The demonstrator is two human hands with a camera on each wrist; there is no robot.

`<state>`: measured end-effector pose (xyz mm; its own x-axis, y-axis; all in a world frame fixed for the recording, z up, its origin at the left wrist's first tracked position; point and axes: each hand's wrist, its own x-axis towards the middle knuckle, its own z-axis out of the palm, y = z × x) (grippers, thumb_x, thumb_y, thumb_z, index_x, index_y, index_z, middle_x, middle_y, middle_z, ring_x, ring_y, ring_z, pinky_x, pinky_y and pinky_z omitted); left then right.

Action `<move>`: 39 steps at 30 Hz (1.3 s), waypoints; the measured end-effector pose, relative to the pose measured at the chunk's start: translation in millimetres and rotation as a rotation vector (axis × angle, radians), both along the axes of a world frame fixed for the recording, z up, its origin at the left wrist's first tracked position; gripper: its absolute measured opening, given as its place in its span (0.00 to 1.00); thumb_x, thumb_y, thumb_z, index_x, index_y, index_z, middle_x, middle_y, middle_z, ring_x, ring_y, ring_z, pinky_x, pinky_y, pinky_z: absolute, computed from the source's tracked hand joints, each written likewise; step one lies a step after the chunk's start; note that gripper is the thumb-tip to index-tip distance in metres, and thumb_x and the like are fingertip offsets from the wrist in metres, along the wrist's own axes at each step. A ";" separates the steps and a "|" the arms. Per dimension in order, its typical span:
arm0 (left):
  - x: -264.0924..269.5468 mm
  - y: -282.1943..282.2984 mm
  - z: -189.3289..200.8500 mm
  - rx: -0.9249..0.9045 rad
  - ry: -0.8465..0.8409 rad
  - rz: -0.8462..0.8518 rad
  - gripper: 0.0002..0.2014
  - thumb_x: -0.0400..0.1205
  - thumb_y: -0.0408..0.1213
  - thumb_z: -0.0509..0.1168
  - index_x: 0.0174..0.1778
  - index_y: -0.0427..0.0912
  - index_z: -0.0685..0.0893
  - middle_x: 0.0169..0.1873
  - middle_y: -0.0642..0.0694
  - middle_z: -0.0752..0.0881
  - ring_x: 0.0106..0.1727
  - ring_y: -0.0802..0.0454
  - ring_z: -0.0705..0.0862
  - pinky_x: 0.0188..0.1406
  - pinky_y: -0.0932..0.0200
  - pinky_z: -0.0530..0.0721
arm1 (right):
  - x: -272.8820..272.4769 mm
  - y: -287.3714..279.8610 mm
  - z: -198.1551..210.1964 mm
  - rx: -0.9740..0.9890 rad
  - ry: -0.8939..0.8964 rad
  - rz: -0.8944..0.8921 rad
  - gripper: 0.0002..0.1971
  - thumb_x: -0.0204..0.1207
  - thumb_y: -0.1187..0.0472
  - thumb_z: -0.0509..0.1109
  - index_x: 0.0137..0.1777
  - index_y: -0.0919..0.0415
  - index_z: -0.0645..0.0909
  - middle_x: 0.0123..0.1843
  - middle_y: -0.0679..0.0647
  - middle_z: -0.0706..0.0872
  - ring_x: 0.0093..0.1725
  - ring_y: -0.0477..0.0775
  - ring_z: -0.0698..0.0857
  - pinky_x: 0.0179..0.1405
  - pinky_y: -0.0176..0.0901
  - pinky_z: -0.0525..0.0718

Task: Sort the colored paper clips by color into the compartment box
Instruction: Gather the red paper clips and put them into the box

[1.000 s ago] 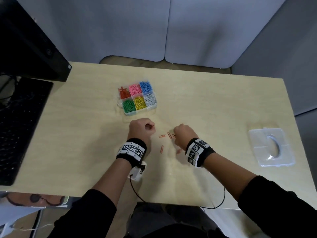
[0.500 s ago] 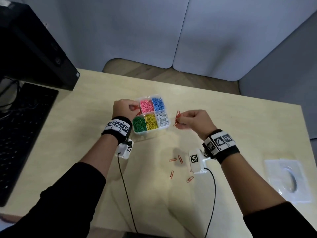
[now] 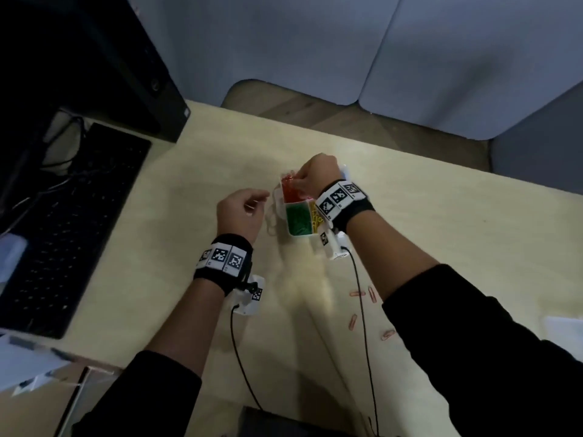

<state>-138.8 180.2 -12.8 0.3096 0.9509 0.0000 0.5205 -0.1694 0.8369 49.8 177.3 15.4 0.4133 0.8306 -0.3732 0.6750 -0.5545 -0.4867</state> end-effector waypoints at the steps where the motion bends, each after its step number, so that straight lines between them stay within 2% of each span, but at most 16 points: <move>1: -3.6 -4.2 -0.4 0.002 0.010 -0.031 0.10 0.77 0.25 0.69 0.47 0.43 0.93 0.40 0.52 0.90 0.37 0.59 0.86 0.38 0.68 0.85 | -1.0 2.4 -1.2 -0.004 -0.037 0.019 0.15 0.76 0.50 0.75 0.47 0.64 0.93 0.45 0.60 0.93 0.50 0.60 0.89 0.58 0.49 0.85; 4: -9.9 -14.1 -4.8 0.001 0.038 -0.117 0.11 0.74 0.23 0.70 0.44 0.42 0.93 0.39 0.50 0.90 0.36 0.59 0.85 0.39 0.70 0.83 | -0.5 1.5 0.4 0.009 -0.072 0.062 0.10 0.75 0.56 0.76 0.45 0.63 0.93 0.43 0.58 0.93 0.46 0.56 0.90 0.51 0.45 0.88; 6: -6.7 -26.0 -4.9 -0.017 0.045 -0.170 0.10 0.74 0.24 0.71 0.43 0.43 0.93 0.39 0.50 0.90 0.37 0.59 0.86 0.41 0.68 0.84 | 5.5 -8.1 4.3 0.053 -0.016 0.071 0.05 0.72 0.62 0.77 0.44 0.59 0.94 0.42 0.54 0.93 0.43 0.51 0.90 0.50 0.45 0.90; 9: 6.8 -59.5 -0.9 -0.224 0.056 -0.330 0.10 0.73 0.27 0.76 0.47 0.43 0.92 0.38 0.49 0.90 0.34 0.63 0.85 0.40 0.68 0.84 | 21.8 -44.0 15.2 0.162 0.073 0.091 0.08 0.72 0.65 0.77 0.50 0.57 0.92 0.47 0.51 0.93 0.41 0.45 0.88 0.54 0.40 0.88; 10: 12.0 -71.9 -2.3 -0.302 0.082 -0.436 0.13 0.71 0.29 0.78 0.51 0.42 0.91 0.39 0.48 0.89 0.33 0.61 0.84 0.40 0.65 0.85 | 28.2 -62.6 18.9 0.191 0.072 0.086 0.08 0.73 0.65 0.76 0.50 0.58 0.92 0.46 0.52 0.93 0.38 0.45 0.87 0.54 0.39 0.87; 12: 20.1 -95.9 -11.7 -0.380 0.210 -0.663 0.28 0.66 0.35 0.84 0.63 0.41 0.87 0.45 0.45 0.86 0.36 0.54 0.83 0.42 0.58 0.86 | 44.3 -111.8 18.2 0.182 0.045 0.062 0.08 0.74 0.67 0.73 0.48 0.59 0.92 0.41 0.50 0.92 0.31 0.42 0.83 0.51 0.38 0.86; 15: 28.1 -129.9 -28.2 -0.271 0.443 -0.897 0.50 0.59 0.49 0.86 0.77 0.42 0.73 0.57 0.47 0.74 0.49 0.50 0.80 0.55 0.56 0.84 | 61.7 -199.9 -2.0 0.014 -0.015 0.097 0.10 0.72 0.66 0.75 0.49 0.55 0.92 0.42 0.52 0.91 0.33 0.45 0.83 0.50 0.39 0.85; 17: 33.4 -153.1 -35.6 -0.158 0.497 -0.950 0.54 0.59 0.52 0.85 0.80 0.41 0.69 0.60 0.46 0.70 0.57 0.50 0.74 0.63 0.57 0.77 | 62.1 -248.9 -19.5 -0.017 -0.001 0.124 0.12 0.70 0.59 0.80 0.53 0.53 0.91 0.46 0.52 0.88 0.37 0.45 0.84 0.50 0.43 0.86; 21: 37.7 -186.3 -43.0 -0.111 0.397 -0.864 0.37 0.67 0.45 0.82 0.72 0.42 0.78 0.53 0.45 0.69 0.52 0.47 0.73 0.57 0.47 0.79 | 40.5 -292.5 -49.2 0.044 0.051 0.015 0.15 0.65 0.50 0.85 0.49 0.53 0.90 0.43 0.48 0.86 0.37 0.45 0.83 0.44 0.39 0.83; 24: 32.4 -204.4 -40.1 -0.064 0.303 -0.738 0.22 0.74 0.41 0.76 0.64 0.45 0.86 0.48 0.49 0.72 0.46 0.50 0.77 0.53 0.51 0.83 | 22.3 -298.8 -59.4 0.102 -0.009 -0.069 0.06 0.69 0.50 0.80 0.41 0.50 0.91 0.40 0.46 0.88 0.38 0.46 0.86 0.42 0.40 0.84; 29: 36.6 -220.6 -35.2 -0.024 0.276 -0.552 0.07 0.77 0.39 0.74 0.48 0.42 0.92 0.42 0.49 0.82 0.40 0.52 0.82 0.47 0.56 0.84 | 22.2 -302.7 -53.5 0.032 0.061 -0.051 0.05 0.73 0.60 0.72 0.40 0.55 0.90 0.40 0.49 0.91 0.40 0.49 0.88 0.46 0.44 0.88; 31: 38.3 -220.9 -35.3 -0.020 0.281 -0.512 0.05 0.76 0.38 0.76 0.44 0.40 0.92 0.40 0.48 0.84 0.40 0.50 0.84 0.45 0.57 0.84 | 32.7 -313.2 -46.7 0.089 0.167 -0.107 0.05 0.70 0.62 0.73 0.35 0.56 0.87 0.34 0.47 0.90 0.36 0.45 0.88 0.44 0.43 0.89; 33: 37.5 -220.4 -33.8 -0.021 0.296 -0.495 0.04 0.75 0.36 0.76 0.41 0.40 0.92 0.38 0.47 0.85 0.40 0.50 0.84 0.45 0.56 0.84 | 44.1 -329.5 -41.6 0.169 0.303 -0.305 0.07 0.68 0.64 0.78 0.31 0.58 0.85 0.32 0.48 0.90 0.34 0.40 0.89 0.40 0.34 0.87; 34: 36.2 -220.4 -32.3 -0.023 0.303 -0.488 0.04 0.75 0.36 0.76 0.40 0.39 0.91 0.38 0.47 0.84 0.39 0.50 0.83 0.45 0.56 0.84 | 48.1 -339.1 -39.0 0.209 0.407 -0.418 0.08 0.67 0.65 0.80 0.32 0.61 0.84 0.33 0.52 0.91 0.36 0.41 0.90 0.42 0.33 0.87; 37: 30.2 -217.2 -34.3 -0.025 0.300 -0.434 0.05 0.73 0.36 0.76 0.37 0.39 0.89 0.39 0.47 0.82 0.40 0.49 0.83 0.45 0.57 0.83 | 51.9 -363.7 -30.6 0.342 0.762 -0.642 0.07 0.69 0.71 0.80 0.36 0.72 0.84 0.41 0.68 0.91 0.45 0.62 0.92 0.50 0.44 0.90; 39: 27.1 -215.1 -37.4 -0.036 0.330 -0.422 0.07 0.74 0.38 0.76 0.37 0.39 0.88 0.41 0.47 0.81 0.41 0.48 0.82 0.46 0.56 0.82 | 51.0 -375.0 -27.2 0.376 0.844 -0.707 0.07 0.69 0.74 0.80 0.39 0.75 0.83 0.43 0.73 0.90 0.44 0.65 0.91 0.47 0.43 0.90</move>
<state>-111.7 -34.9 -50.2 0.6427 0.7415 -0.1926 0.6501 -0.3947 0.6493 100.7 -197.7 -11.8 0.5660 0.6312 -0.5302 -0.3446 -0.4031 -0.8478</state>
